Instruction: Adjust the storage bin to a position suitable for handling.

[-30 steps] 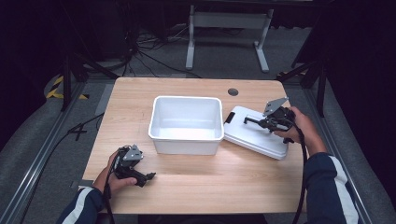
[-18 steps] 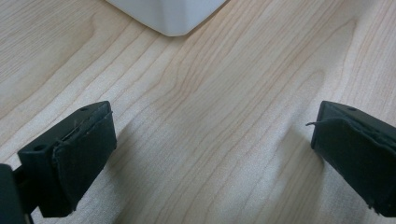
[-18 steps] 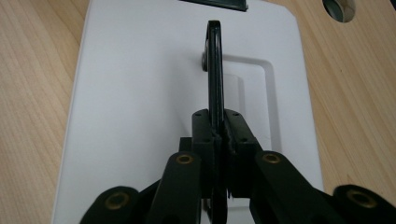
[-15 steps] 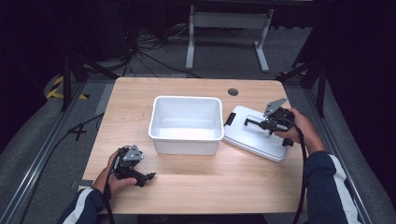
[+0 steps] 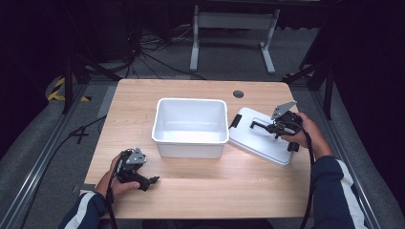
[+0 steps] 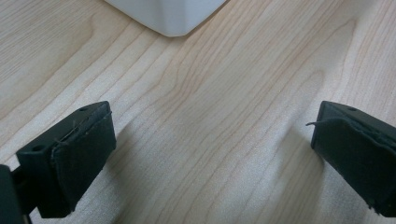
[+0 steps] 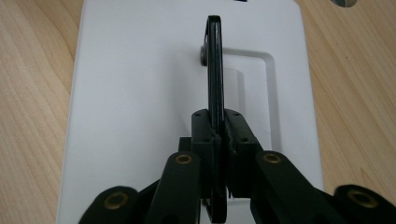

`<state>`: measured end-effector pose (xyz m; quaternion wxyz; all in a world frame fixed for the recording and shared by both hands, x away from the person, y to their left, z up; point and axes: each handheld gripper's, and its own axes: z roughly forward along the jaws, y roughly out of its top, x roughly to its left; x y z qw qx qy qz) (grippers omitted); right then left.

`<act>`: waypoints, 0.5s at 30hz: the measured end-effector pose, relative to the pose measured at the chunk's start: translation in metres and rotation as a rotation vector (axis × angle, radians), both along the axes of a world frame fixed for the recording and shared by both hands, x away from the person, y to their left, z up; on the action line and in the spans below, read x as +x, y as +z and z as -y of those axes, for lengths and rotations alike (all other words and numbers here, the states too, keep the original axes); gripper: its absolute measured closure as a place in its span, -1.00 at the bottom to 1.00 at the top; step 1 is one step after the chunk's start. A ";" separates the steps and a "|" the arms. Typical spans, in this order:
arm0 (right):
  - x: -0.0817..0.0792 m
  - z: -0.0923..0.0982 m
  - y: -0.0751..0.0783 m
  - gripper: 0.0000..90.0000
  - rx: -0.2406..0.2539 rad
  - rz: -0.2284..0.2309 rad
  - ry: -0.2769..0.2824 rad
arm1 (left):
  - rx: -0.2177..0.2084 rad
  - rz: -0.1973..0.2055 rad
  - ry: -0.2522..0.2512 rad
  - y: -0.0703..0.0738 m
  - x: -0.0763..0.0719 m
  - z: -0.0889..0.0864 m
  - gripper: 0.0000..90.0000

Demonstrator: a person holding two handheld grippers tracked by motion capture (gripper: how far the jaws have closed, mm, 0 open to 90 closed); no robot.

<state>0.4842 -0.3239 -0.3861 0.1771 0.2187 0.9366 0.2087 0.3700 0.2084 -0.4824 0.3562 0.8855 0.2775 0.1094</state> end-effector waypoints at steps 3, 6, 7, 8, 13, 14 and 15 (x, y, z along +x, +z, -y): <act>-0.002 0.001 0.000 0.86 0.011 0.010 -0.002 | 0.000 0.000 0.000 0.000 0.000 0.000 -0.99; -0.003 0.003 0.002 0.85 0.034 0.016 -0.012 | 0.001 0.000 0.000 0.000 0.000 0.000 -0.99; -0.004 0.004 0.003 0.85 0.040 0.024 -0.016 | 0.001 0.000 0.000 0.000 0.000 0.000 -0.99; -0.004 0.004 0.004 0.85 0.054 0.023 -0.014 | 0.001 0.000 0.000 0.000 0.000 0.000 -0.99; -0.006 0.005 0.008 0.79 0.072 0.034 -0.020 | -0.004 -0.005 0.011 0.000 -0.001 0.000 -0.99; -0.007 0.005 0.008 0.78 0.074 0.036 -0.016 | -0.004 -0.005 0.012 0.000 -0.001 0.000 -0.99; -0.007 0.005 0.009 0.77 0.072 0.042 -0.015 | -0.004 -0.005 0.012 0.000 -0.001 0.000 -0.99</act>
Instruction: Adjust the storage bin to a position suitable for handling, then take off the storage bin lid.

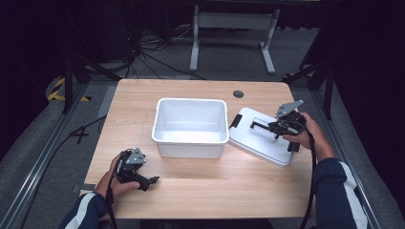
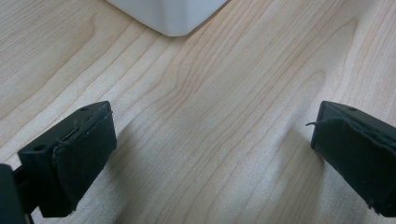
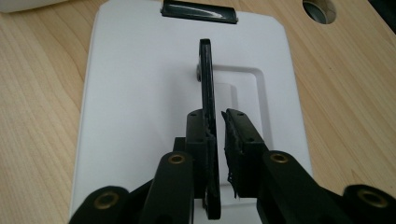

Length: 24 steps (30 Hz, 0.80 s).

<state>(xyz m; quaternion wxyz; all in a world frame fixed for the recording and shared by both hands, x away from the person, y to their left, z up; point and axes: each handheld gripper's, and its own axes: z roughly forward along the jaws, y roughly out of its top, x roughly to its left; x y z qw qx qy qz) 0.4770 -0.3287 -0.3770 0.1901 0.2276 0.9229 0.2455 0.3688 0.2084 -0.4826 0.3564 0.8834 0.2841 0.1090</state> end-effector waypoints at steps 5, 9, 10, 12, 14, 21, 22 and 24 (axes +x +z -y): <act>-0.005 -0.003 0.004 0.64 0.013 0.008 -0.003 | 0.001 -0.001 0.001 0.000 0.000 -0.001 -0.99; -0.011 -0.006 0.007 0.58 0.031 0.014 -0.012 | 0.000 -0.001 0.001 0.000 0.000 0.000 -0.99; -0.012 -0.006 0.008 0.56 0.041 0.015 -0.012 | 0.001 -0.001 0.001 0.000 0.000 -0.001 -0.99; -0.016 -0.007 0.009 0.53 0.037 0.018 -0.021 | 0.001 -0.001 0.001 0.000 0.000 -0.001 -0.99; -0.019 -0.007 0.011 0.49 0.039 0.019 -0.019 | 0.001 -0.001 0.001 0.000 0.000 -0.001 -0.99; -0.027 -0.005 0.017 0.30 0.040 0.027 -0.037 | 0.005 0.008 -0.002 0.000 0.000 -0.001 -0.99; -0.028 -0.005 0.017 0.27 0.042 0.021 -0.049 | 0.002 0.001 0.006 0.000 -0.001 -0.001 -0.99; -0.031 -0.005 0.018 0.21 0.035 0.024 -0.059 | -0.002 0.001 0.008 0.000 -0.002 -0.002 -0.99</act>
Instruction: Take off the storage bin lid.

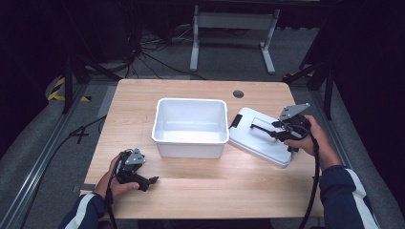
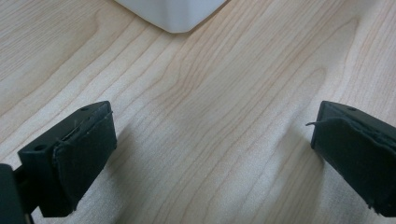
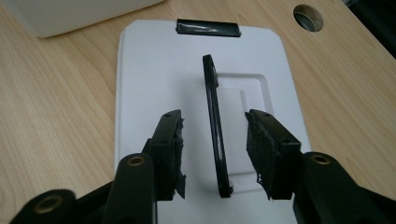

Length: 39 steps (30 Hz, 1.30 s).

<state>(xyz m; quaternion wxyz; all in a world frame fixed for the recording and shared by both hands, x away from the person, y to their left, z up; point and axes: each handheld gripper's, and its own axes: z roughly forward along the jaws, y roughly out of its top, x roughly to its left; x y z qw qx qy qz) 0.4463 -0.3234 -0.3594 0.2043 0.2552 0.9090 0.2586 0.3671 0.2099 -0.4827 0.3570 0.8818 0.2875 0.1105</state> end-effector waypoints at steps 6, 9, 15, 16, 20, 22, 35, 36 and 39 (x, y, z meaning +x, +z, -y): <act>-0.013 0.000 0.002 0.03 0.022 0.016 -0.026 | 0.003 -0.002 0.000 0.000 0.000 0.000 -0.99; -0.017 0.001 0.002 0.01 0.028 0.028 -0.032 | 0.004 -0.003 -0.001 0.000 0.000 0.000 -0.99; -0.030 0.008 0.005 -0.05 0.059 0.052 -0.058 | 0.005 -0.002 -0.004 0.000 0.000 0.000 -0.99; -0.033 0.009 0.005 -0.07 0.057 0.057 -0.064 | 0.007 -0.002 -0.004 0.000 0.000 0.000 -0.99; -0.042 0.016 0.006 -0.10 0.062 0.064 -0.073 | 0.005 -0.001 -0.005 0.000 0.001 0.000 -0.99; -0.048 0.019 0.005 -0.12 0.067 0.067 -0.076 | 0.004 -0.003 -0.002 0.000 0.000 0.000 -0.99; -0.077 0.039 -0.012 -0.24 0.098 0.077 -0.088 | 0.004 -0.002 -0.002 0.000 0.000 0.000 -0.99; -0.079 0.040 -0.014 -0.24 0.102 0.081 -0.087 | 0.006 -0.001 -0.004 0.000 0.000 0.000 -0.99; -0.087 0.043 -0.018 -0.24 0.108 0.083 -0.092 | 0.005 -0.002 -0.003 0.000 0.000 0.000 -0.99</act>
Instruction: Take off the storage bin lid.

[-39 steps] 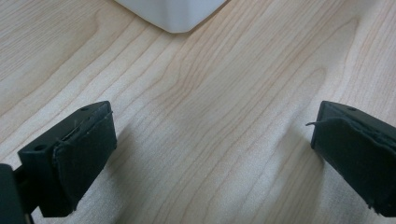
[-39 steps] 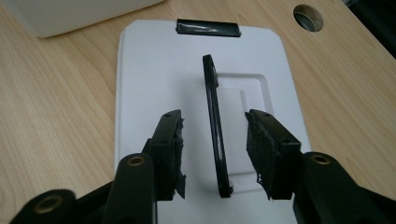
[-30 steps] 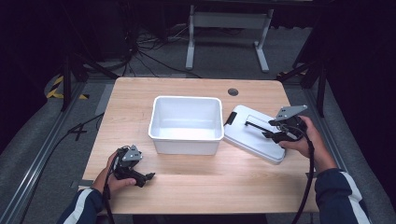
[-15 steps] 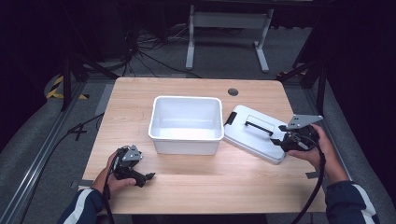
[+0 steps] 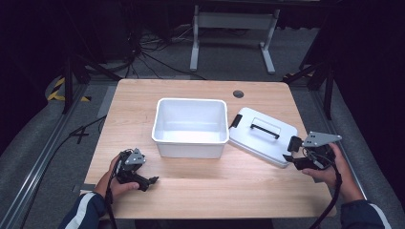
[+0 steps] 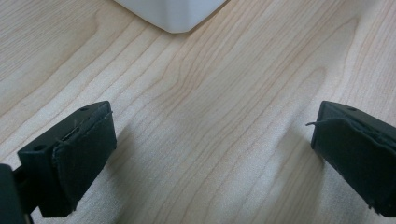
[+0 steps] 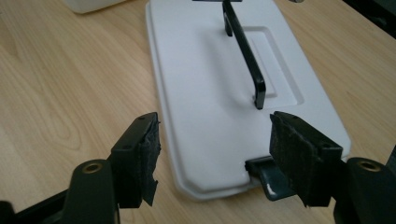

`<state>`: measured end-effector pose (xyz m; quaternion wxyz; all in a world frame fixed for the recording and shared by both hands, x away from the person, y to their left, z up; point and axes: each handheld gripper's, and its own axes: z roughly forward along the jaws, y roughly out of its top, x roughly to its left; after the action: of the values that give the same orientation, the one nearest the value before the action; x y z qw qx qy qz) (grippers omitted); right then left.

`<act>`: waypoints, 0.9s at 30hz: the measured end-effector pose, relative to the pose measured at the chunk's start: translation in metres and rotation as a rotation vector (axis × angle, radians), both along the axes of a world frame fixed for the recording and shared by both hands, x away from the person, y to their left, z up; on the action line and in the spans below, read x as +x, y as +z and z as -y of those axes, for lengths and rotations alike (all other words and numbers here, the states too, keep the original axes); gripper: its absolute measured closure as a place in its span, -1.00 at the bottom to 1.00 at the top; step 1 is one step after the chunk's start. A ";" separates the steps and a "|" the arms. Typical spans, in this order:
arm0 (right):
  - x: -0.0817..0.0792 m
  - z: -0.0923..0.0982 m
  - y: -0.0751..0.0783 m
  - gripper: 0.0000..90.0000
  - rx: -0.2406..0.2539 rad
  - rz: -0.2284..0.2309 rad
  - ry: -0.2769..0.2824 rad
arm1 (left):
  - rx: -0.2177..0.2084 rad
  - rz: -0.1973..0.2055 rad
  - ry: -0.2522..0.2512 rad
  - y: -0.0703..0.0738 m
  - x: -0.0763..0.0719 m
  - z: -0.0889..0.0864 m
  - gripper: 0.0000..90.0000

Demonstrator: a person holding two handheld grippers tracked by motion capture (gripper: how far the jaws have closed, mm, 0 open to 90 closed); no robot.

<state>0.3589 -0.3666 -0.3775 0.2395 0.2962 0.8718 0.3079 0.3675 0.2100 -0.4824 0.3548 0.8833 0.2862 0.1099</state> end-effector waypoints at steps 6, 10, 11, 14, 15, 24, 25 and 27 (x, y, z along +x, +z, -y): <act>-0.011 0.005 -0.013 -0.23 0.016 -0.018 0.000 | -0.002 0.000 0.002 0.000 0.000 0.000 -0.99; -0.018 0.012 -0.026 -0.23 0.027 -0.033 -0.011 | -0.002 0.000 0.003 0.000 0.000 0.000 -0.99; -0.020 0.014 -0.029 -0.23 0.030 -0.036 -0.012 | -0.002 0.000 0.003 0.000 0.000 0.000 -0.99; -0.023 0.017 -0.035 -0.24 0.032 -0.034 -0.021 | -0.002 0.000 0.003 0.000 0.000 0.000 -0.99; -0.025 0.018 -0.039 -0.24 0.038 -0.041 -0.027 | -0.002 0.000 0.003 0.000 0.000 0.000 -0.99; -0.034 0.025 -0.062 -0.28 0.053 -0.055 -0.067 | 0.002 -0.003 0.001 0.000 0.000 0.000 -0.99; -0.035 0.027 -0.065 -0.29 0.065 -0.054 -0.067 | 0.007 0.001 -0.006 0.000 0.001 0.000 -0.99; -0.038 0.029 -0.070 -0.31 0.092 -0.052 -0.082 | 0.007 0.000 -0.006 0.000 0.001 0.000 -0.99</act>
<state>0.3213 -0.3952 -0.4475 0.2152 0.3503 0.8499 0.3297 0.3682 0.2101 -0.4820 0.3522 0.8853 0.2830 0.1098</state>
